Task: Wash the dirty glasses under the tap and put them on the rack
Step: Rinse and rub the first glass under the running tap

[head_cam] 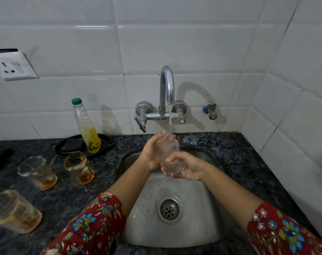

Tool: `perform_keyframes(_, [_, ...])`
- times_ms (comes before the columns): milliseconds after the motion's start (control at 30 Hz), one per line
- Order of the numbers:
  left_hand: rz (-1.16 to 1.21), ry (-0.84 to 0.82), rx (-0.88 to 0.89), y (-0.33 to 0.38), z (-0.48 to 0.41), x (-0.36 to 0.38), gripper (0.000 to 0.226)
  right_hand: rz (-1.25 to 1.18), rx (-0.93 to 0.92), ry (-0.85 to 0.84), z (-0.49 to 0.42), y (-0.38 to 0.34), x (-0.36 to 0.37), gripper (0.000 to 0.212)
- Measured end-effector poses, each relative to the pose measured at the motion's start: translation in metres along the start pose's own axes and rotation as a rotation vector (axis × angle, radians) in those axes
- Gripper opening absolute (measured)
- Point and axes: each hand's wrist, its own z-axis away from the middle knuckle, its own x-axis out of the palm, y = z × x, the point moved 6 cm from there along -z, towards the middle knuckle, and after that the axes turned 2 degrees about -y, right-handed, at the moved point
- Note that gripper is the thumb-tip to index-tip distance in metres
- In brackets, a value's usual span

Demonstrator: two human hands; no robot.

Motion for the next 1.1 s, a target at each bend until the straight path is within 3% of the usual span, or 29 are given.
perform_keyframes(67, [-0.027, 0.004, -0.008, -0.003, 0.0, -0.002, 0.021, -0.002, 0.013, -0.04, 0.004, 0.002, 0.0, 0.018])
perform_keyframes(167, [-0.247, 0.229, 0.085, -0.002, 0.002, -0.003, 0.031, 0.335, -0.115, 0.346, 0.001, -0.001, -0.011, 0.032])
perform_keyframes(200, [-0.334, 0.286, 0.128, 0.001, 0.004, -0.004, 0.03, 0.331, -0.123, 0.363, 0.0, 0.001, -0.011, 0.031])
perform_keyframes(300, [-0.641, 0.351, 0.159, 0.014, 0.013, -0.006, 0.031, 0.061, 0.088, 0.072, 0.01, 0.005, 0.001, 0.013])
perform_keyframes(367, [-0.703, 0.445, 0.11, 0.01, 0.015, -0.024, 0.038, 0.044, 0.142, 0.02, 0.015, -0.002, -0.004, 0.019])
perform_keyframes(433, [-0.61, 0.505, 0.017, -0.005, 0.017, -0.043, 0.049, 0.232, 0.067, 0.133, 0.01, -0.017, -0.015, 0.028])
perform_keyframes(500, [-0.416, 0.46, -0.107, -0.029, 0.015, -0.053, 0.056, 0.556, -0.053, 0.352, 0.002, -0.037, -0.021, 0.03])
perform_keyframes(600, [-0.111, 0.466, -0.195, -0.044, 0.019, -0.044, 0.047, 1.042, -0.19, 0.66, -0.002, -0.067, -0.006, 0.056])
perform_keyframes(700, [0.015, 0.498, -0.209, -0.043, 0.02, -0.033, 0.04, 1.276, -0.283, 0.754, -0.002, -0.087, 0.018, 0.063])
perform_keyframes(800, [0.043, 0.488, -0.13, -0.029, 0.013, -0.035, 0.045, 1.223, -0.363, 0.773, 0.005, -0.086, 0.015, 0.066])
perform_keyframes(900, [-0.008, 0.441, -0.057, -0.015, 0.007, -0.037, 0.05, 0.959, -0.419, 0.702, 0.02, -0.057, -0.001, 0.061])
perform_keyframes(1000, [-0.169, 0.3, -0.077, -0.012, 0.009, -0.018, 0.038, 0.851, -0.33, 0.656, 0.029, -0.021, -0.017, 0.063])
perform_keyframes(1100, [-0.394, 0.332, -0.05, -0.02, 0.009, -0.008, 0.053, 1.011, -0.163, 0.68, 0.027, -0.001, -0.022, 0.06])
